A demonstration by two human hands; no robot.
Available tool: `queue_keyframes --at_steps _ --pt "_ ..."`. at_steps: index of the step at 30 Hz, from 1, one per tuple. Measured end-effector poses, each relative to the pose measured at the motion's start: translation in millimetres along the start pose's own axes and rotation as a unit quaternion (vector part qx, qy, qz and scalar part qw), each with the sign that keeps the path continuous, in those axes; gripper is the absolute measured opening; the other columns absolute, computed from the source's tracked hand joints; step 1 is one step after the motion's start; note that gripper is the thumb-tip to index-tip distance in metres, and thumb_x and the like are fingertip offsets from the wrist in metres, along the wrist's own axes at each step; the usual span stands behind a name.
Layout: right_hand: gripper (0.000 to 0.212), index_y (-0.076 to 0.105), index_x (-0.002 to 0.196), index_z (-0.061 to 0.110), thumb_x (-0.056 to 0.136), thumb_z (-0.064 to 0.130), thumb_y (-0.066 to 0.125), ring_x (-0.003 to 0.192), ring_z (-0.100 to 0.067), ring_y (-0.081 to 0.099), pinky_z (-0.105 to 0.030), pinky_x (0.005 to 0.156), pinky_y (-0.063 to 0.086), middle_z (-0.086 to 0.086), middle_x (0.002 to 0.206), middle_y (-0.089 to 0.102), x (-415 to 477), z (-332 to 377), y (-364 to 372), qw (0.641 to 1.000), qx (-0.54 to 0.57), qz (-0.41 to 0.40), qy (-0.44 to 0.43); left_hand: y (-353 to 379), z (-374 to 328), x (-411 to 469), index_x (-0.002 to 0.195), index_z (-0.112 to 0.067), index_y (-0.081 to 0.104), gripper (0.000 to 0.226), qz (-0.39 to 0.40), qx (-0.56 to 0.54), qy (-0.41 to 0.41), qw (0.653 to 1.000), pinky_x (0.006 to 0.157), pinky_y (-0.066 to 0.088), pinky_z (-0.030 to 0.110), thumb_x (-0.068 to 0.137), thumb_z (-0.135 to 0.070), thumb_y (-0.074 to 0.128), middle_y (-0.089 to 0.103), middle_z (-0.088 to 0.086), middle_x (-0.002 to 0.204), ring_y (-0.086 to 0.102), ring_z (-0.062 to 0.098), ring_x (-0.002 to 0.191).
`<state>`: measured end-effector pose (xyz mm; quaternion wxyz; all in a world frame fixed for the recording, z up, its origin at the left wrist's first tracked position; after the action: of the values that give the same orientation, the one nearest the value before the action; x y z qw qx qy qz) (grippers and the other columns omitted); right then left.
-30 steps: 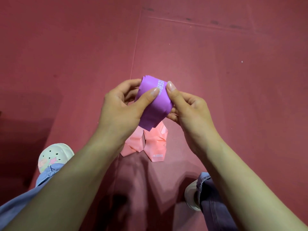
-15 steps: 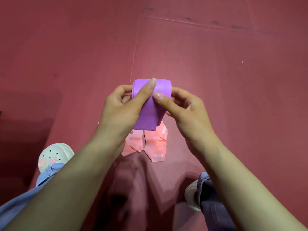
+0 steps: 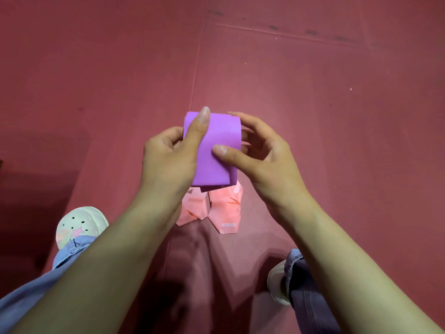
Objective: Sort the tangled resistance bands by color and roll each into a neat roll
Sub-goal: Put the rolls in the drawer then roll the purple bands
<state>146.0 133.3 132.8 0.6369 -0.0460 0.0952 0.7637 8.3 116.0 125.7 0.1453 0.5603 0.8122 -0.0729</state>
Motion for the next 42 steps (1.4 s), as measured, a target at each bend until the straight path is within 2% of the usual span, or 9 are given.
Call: queue_keyframes --at_steps 5,8,12,16,23,29,32,37,42 --pt "0.041 0.063 0.117 0.01 0.078 0.008 0.075 0.09 -0.014 0.066 -0.022 0.075 0.053 -0.01 0.108 0.07 0 1 -3 1.0 -0.01 -0.018 0.006 5 0 -2 0.103 -0.006 0.068 0.061 0.036 0.015 -0.023 0.999 0.079 0.056 0.043 0.075 -0.06 0.069 0.072 0.017 0.098 0.066 0.02 0.082" --pt "0.033 0.065 0.114 0.008 0.082 0.013 0.071 0.089 -0.014 0.066 -0.03 0.08 0.056 -0.013 0.105 0.07 0 -3 -7 0.999 0.015 -0.038 0.023 10 0 -3 0.114 -0.016 0.063 0.036 0.067 -0.002 -0.012 0.998 0.063 0.055 0.022 0.084 -0.036 0.067 0.072 -0.001 0.095 0.068 0.007 0.08" --pt "0.026 0.068 0.105 0.007 0.086 0.026 0.068 0.078 -0.009 0.065 -0.028 0.079 0.055 -0.005 0.087 0.068 1 -5 -10 0.997 0.02 -0.063 0.044 11 -3 -3 0.115 -0.011 0.063 0.03 0.095 -0.013 0.005 0.995 0.06 0.053 0.019 0.087 -0.023 0.065 0.073 -0.007 0.082 0.069 0.007 0.075" --pt "0.032 0.069 0.1 0.006 0.085 0.034 0.067 0.079 -0.014 0.064 -0.039 0.081 0.055 -0.007 0.089 0.068 0 -6 -6 0.997 0.006 -0.055 0.059 7 -4 -2 0.101 -0.006 0.067 0.04 0.052 -0.015 0.022 0.998 0.059 0.053 0.023 0.076 -0.037 0.07 0.072 -0.004 0.073 0.069 0.011 0.068" --pt "0.049 0.057 0.125 0.009 0.078 0.007 0.074 0.096 -0.017 0.068 -0.025 0.076 0.054 -0.009 0.115 0.068 1 -2 -3 0.999 0.039 -0.003 0.034 2 -3 -1 0.091 -0.003 0.069 0.058 0.009 -0.012 0.02 1.0 0.05 0.052 0.023 0.063 -0.053 0.069 0.072 0.005 0.07 0.068 0.013 0.059" --pt "0.037 0.064 0.114 0.006 0.079 0.011 0.074 0.082 -0.013 0.068 -0.027 0.074 0.056 -0.01 0.096 0.072 1 -2 -8 0.998 0.006 -0.051 0.022 9 0 -3 0.095 -0.005 0.069 0.052 0.058 0.016 0.002 0.998 0.051 0.051 0.019 0.072 -0.052 0.067 0.073 0.007 0.078 0.07 0.015 0.06" --pt "0.031 0.067 0.109 0.006 0.081 0.019 0.074 0.08 -0.013 0.069 -0.031 0.08 0.058 -0.008 0.09 0.073 1 -4 -11 0.996 0.016 -0.072 0.041 11 0 -3 0.104 -0.013 0.068 0.035 0.07 0.026 0.006 0.997 0.056 0.05 0.016 0.083 -0.042 0.066 0.071 -0.007 0.081 0.068 0.004 0.068" --pt "0.022 0.071 0.091 0.012 0.085 0.033 0.068 0.074 -0.012 0.066 -0.031 0.082 0.056 0.001 0.077 0.068 2 -12 -11 0.991 0.058 -0.064 0.104 11 -6 -2 0.105 -0.02 0.07 0.045 0.092 -0.029 0.002 0.995 0.071 0.055 0.027 0.077 -0.052 0.059 0.074 -0.001 0.092 0.068 0.011 0.082" --pt "0.019 0.073 0.078 0.016 0.089 0.022 0.059 0.076 -0.015 0.066 -0.034 0.08 0.052 -0.002 0.082 0.069 3 -13 -4 0.979 0.149 -0.011 0.139 4 -10 1 0.086 -0.02 0.07 0.032 0.051 -0.095 -0.026 0.994 0.054 0.049 0.017 0.085 -0.049 0.055 0.069 -0.009 0.063 0.063 0.003 0.058"
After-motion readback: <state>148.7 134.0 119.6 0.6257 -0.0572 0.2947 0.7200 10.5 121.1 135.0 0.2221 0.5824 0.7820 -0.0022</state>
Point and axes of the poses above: each hand's wrist, its own x-axis towards the middle knuckle, its own y-axis out of the palm, z = x × y, the point moved 5 cm from there along x, towards the middle knuckle
